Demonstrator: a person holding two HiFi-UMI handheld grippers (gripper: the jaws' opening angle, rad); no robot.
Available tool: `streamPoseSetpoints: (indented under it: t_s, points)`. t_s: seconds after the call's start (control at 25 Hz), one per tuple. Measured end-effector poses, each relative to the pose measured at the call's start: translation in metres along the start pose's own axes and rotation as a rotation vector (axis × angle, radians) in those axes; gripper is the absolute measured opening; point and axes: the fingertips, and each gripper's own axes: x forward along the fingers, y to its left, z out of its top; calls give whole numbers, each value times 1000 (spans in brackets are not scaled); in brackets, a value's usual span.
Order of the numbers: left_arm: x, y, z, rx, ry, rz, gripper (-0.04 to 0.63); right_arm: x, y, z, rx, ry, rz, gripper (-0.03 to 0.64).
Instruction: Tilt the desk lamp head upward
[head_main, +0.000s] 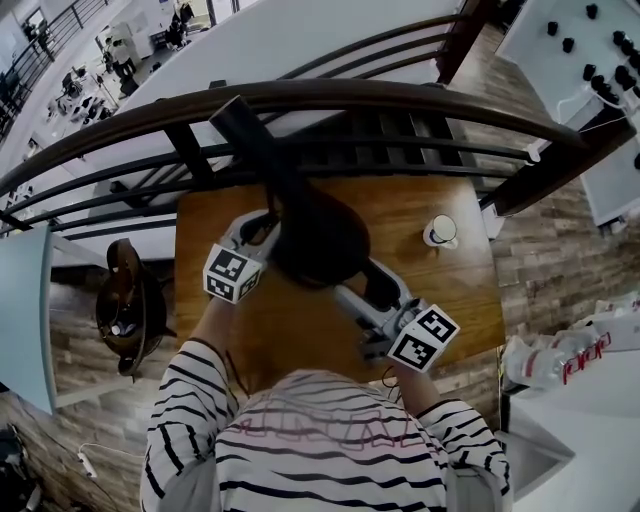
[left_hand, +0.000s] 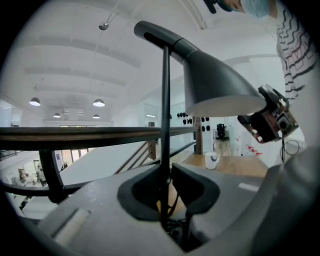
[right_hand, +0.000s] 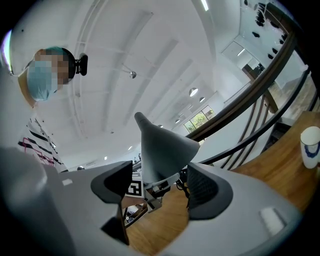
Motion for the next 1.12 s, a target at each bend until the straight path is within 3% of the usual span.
streamPoseSetpoints:
  t_s: [0.6,1.12]
  points:
    - [-3,-3,-2,-18,10,30,74,-29,24,30,-86,-9,-15,328]
    - [-9,-8,-5,-44,16,61,74,-57,65,77,-224,-51,9,328]
